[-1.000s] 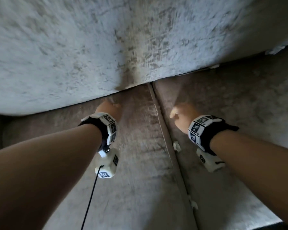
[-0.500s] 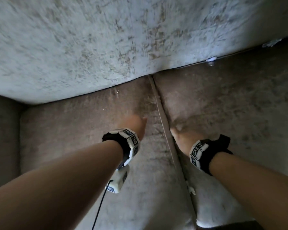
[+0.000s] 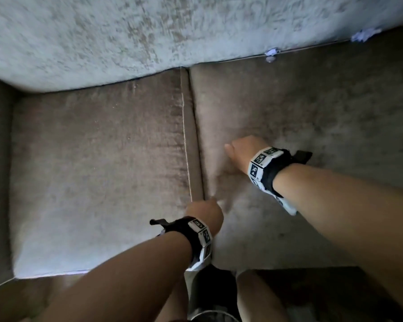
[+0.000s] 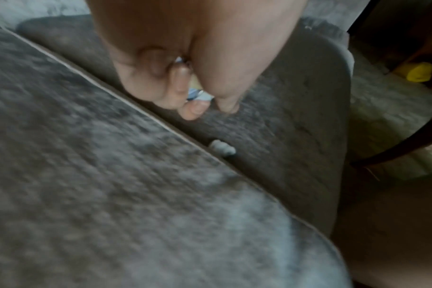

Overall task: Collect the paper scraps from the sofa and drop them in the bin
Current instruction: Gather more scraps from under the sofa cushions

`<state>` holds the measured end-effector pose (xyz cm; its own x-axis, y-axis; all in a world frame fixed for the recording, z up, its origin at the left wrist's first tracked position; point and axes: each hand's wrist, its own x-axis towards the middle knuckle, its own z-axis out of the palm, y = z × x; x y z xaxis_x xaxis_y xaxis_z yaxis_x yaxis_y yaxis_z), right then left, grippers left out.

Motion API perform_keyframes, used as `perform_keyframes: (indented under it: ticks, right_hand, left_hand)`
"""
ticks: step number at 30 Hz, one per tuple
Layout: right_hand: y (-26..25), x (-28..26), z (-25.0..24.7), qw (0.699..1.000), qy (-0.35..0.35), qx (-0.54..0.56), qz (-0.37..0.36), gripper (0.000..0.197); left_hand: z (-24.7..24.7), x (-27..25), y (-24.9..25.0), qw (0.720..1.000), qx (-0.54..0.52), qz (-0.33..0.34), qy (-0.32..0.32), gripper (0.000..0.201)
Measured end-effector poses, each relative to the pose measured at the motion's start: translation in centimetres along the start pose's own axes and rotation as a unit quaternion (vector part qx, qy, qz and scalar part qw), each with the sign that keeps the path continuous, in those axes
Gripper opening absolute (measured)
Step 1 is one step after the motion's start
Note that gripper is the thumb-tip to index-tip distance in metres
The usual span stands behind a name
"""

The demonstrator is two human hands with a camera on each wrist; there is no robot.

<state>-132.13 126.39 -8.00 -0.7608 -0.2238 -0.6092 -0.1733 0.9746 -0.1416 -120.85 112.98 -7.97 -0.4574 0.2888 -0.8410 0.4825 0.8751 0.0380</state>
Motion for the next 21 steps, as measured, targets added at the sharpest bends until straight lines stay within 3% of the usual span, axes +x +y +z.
perform_keyframes:
  ticks: [2, 5, 10, 12, 17, 21]
  right_hand:
    - [1.1, -0.7, 0.1, 1.000, 0.015, 0.021, 0.010, 0.049]
    - [1.3, -1.4, 1.1, 0.999, 0.017, 0.028, 0.007, 0.048]
    - [1.3, -1.3, 2.5, 0.997, 0.060, 0.035, 0.014, 0.052]
    - [1.5, -1.0, 2.4, 0.999, 0.040, 0.012, -0.004, 0.040]
    - [1.7, -0.6, 0.3, 1.000, -0.025, 0.006, 0.009, 0.038]
    - [3.8, 0.0, -2.9, 0.997, -0.065, -0.028, 0.028, 0.030]
  left_hand:
    - [0.9, 0.1, 0.9, 0.999, -0.013, -0.041, 0.007, 0.048]
    - [2.6, 0.2, 1.7, 0.997, 0.021, -0.080, 0.001, 0.037]
    - [4.3, 1.9, 2.0, 0.995, 0.084, -0.048, -0.024, 0.031]
    - [4.5, 1.8, 1.7, 0.998, 0.059, -0.030, -0.005, 0.029]
    - [2.9, 1.1, 1.2, 0.999, 0.020, -0.036, -0.016, 0.031]
    - [-2.8, 2.3, -0.8, 0.991, -0.072, -0.114, -0.015, 0.031]
